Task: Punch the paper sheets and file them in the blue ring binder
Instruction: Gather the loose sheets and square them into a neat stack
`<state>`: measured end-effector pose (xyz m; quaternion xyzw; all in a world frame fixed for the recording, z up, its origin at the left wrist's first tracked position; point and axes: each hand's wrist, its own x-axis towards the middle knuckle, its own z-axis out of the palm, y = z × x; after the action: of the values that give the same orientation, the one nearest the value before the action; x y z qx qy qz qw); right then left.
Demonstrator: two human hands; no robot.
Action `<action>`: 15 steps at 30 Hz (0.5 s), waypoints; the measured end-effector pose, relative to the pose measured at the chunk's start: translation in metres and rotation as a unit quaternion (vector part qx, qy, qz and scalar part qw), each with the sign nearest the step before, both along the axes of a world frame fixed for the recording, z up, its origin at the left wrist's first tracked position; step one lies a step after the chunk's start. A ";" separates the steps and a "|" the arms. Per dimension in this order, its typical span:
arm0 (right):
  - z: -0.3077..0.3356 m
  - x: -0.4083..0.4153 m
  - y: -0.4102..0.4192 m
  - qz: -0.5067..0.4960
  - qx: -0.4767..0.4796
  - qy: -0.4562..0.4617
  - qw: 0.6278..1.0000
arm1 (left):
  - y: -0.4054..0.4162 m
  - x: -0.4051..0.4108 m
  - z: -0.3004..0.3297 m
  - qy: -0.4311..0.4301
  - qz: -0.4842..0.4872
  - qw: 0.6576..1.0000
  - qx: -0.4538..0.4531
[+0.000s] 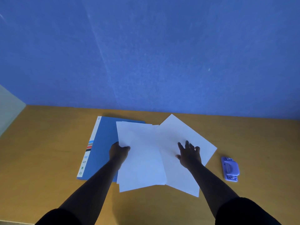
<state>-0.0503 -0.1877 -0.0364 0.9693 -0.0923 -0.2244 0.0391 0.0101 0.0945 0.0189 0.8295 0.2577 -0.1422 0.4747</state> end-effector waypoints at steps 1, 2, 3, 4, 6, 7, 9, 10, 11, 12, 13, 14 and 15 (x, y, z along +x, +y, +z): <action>0.000 0.000 0.002 -0.004 -0.005 -0.005 1.000 | 0.000 0.000 -0.002 0.003 0.002 1.000 0.002; 0.000 -0.001 0.005 -0.012 -0.009 -0.010 1.000 | 0.000 -0.001 -0.004 0.006 0.005 1.000 0.005; -0.001 -0.001 0.009 -0.023 -0.009 -0.013 1.000 | -0.001 -0.001 -0.006 0.009 0.008 1.000 0.009; -0.002 -0.001 0.014 -0.032 -0.007 -0.019 0.999 | -0.001 -0.001 -0.008 0.012 0.010 1.000 0.014; -0.003 -0.001 0.018 -0.044 0.002 -0.048 0.998 | -0.002 0.000 -0.011 0.016 0.008 1.000 0.021; -0.002 -0.001 0.018 -0.047 0.005 -0.071 0.996 | -0.003 0.002 -0.012 0.017 0.004 1.000 0.022; 0.001 0.000 0.012 -0.050 0.001 -0.113 0.992 | -0.006 0.005 -0.012 0.022 -0.009 0.999 0.025; 0.002 0.001 0.006 -0.059 0.000 -0.119 0.991 | -0.007 0.007 -0.012 0.028 -0.016 0.999 0.026; 0.003 0.003 -0.001 -0.078 0.002 -0.117 0.990 | -0.009 0.009 -0.012 0.033 -0.021 0.999 0.026; 0.004 0.005 -0.009 -0.106 0.007 -0.111 0.988 | -0.011 0.010 -0.011 0.035 -0.026 0.999 0.025; 0.005 0.008 -0.018 -0.139 0.015 -0.104 0.985 | -0.013 0.011 -0.010 0.035 -0.029 0.999 0.025; 0.006 0.011 -0.026 -0.175 0.026 -0.097 0.979 | -0.016 0.012 -0.010 0.034 -0.030 0.999 0.028; 0.006 0.015 -0.036 -0.210 0.043 -0.091 0.972 | -0.018 0.013 -0.010 0.030 -0.030 0.999 0.031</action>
<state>-0.0357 -0.2237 -0.0305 0.9452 -0.2877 -0.1424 -0.0591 0.0234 0.0764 0.0086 0.8465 0.2506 -0.1731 0.4367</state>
